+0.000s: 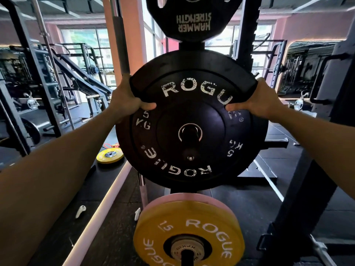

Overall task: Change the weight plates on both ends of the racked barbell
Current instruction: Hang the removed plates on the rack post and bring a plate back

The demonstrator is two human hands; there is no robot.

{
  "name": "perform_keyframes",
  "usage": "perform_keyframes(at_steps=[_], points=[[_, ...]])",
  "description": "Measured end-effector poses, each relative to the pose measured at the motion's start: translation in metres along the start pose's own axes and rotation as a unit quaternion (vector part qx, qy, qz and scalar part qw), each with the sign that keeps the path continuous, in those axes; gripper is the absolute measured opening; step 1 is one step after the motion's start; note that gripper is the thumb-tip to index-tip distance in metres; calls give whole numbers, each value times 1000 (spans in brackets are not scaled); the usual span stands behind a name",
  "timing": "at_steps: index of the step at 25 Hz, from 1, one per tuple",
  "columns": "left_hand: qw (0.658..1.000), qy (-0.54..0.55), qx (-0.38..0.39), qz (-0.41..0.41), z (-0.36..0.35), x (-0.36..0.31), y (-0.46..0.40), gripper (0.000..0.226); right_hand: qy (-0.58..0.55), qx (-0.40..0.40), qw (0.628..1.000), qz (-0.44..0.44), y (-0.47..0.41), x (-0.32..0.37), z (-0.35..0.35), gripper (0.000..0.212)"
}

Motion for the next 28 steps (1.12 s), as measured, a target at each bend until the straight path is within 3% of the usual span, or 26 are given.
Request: perform_keyframes(at_steps=[5,13,16,18,22,24,28], points=[[1000,10,-17,3,-28,15,-36,90,-8,-14,1000,5,-37,-16,-18,99],[999,28,-12,24,-46,34,-65,83,4,-16,1000,-12,-64,-33,-28,98],[999,21,-15,29,-44,27,-54,78,4,-35,999,-22,-52,-27,-30,110],[999,-9,-17,33,-41,21,-49,87,46,-45,998,-30,-45,-21,-32,123],[988,-145,25,36,-29,10,-43,120,109,2,993,-49,-26,-5,-29,125],[978,-208,28,5,-26,4,-38,125,118,35,992,-30,-14,0,-20,122],[978,-188,59,-72,-26,-40,2,98,153,72,986,2,20,15,5,102]])
Point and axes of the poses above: each hand's wrist, its own y-axis away from the middle knuckle, its own z-axis out of the back of the hand, x = y × z, the point moved 1 cm from there along -y, towards the middle knuckle, and after that the axes turned 11 degrees about -y, right-handed, at the moved point
